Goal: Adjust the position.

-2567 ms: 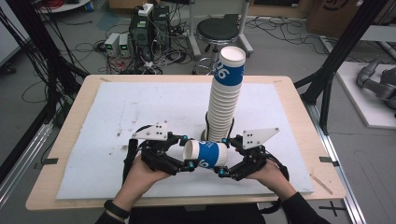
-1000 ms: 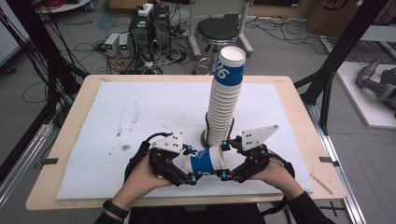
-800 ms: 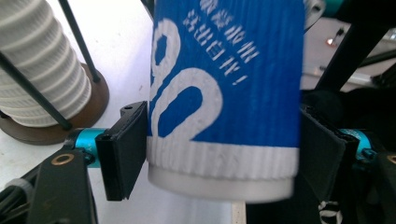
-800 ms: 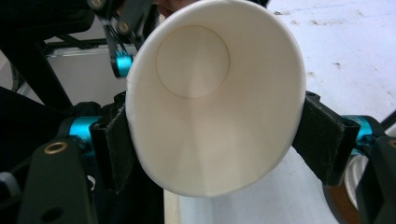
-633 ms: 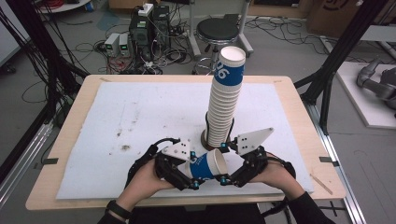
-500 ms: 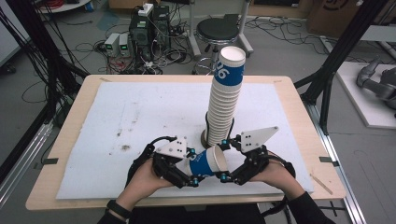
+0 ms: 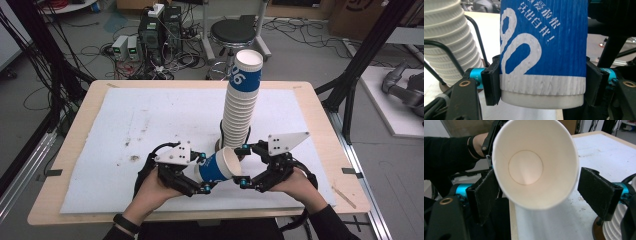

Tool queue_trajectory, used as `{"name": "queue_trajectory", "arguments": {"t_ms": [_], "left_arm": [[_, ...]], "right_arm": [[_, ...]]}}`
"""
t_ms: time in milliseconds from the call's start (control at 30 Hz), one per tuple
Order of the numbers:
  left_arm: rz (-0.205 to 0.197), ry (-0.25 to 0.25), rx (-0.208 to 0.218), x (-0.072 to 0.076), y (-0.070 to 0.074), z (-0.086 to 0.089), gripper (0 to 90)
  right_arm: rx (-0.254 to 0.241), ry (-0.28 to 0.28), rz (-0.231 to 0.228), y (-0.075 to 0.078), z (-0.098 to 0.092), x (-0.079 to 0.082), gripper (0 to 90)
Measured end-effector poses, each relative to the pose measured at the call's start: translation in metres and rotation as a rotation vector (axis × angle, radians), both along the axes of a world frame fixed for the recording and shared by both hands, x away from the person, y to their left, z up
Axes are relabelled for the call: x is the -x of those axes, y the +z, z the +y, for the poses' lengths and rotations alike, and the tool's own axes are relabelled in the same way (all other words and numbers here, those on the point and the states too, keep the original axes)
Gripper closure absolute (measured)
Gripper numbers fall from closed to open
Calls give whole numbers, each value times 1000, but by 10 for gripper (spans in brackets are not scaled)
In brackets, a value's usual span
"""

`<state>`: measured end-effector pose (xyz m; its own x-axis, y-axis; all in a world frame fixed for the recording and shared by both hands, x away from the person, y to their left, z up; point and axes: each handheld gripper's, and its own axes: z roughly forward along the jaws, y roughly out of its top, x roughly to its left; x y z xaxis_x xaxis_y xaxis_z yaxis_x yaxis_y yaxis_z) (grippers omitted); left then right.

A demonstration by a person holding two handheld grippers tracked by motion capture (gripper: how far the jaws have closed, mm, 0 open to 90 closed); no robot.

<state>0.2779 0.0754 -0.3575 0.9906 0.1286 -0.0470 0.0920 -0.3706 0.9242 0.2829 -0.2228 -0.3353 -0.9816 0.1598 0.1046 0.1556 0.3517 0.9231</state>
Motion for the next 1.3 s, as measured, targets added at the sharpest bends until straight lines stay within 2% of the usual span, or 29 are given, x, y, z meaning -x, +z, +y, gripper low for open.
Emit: {"name": "queue_trajectory", "arguments": {"t_ms": [167,367,567,633,800,867,967,1033,1067,1167,1233,1300], "left_arm": [[0,23,63,-1,2,5,300],[3,24,111,0,0,4,300],[24,10,136,0,-4,-2,299],[25,3,123,1,-5,-6,299],[35,4,96,2,-7,-13,295],[36,14,59,3,-6,-15,289],[21,17,-32,6,-4,-19,260],[-6,18,-102,8,-3,-22,253],[-8,20,-123,9,-3,-24,251],[-8,15,-160,9,-5,-28,250],[-6,13,-173,9,-7,-29,265],[-6,2,-166,9,-10,-30,295]], "right_arm": [[-46,-23,29,0,-5,-2,180],[-83,-28,72,-5,-2,-3,180],[-131,-11,127,-9,7,-2,179],[-154,2,145,-10,9,-2,175],[-169,19,139,-9,9,-2,205],[-144,24,134,-9,9,-2,220],[-105,28,113,-8,8,-2,239],[-54,28,98,-7,9,-1,244],[-29,27,83,-6,10,-1,245],[43,34,57,-4,12,1,246],[65,39,57,-3,13,2,246],[74,48,47,-2,14,3,243]]}}
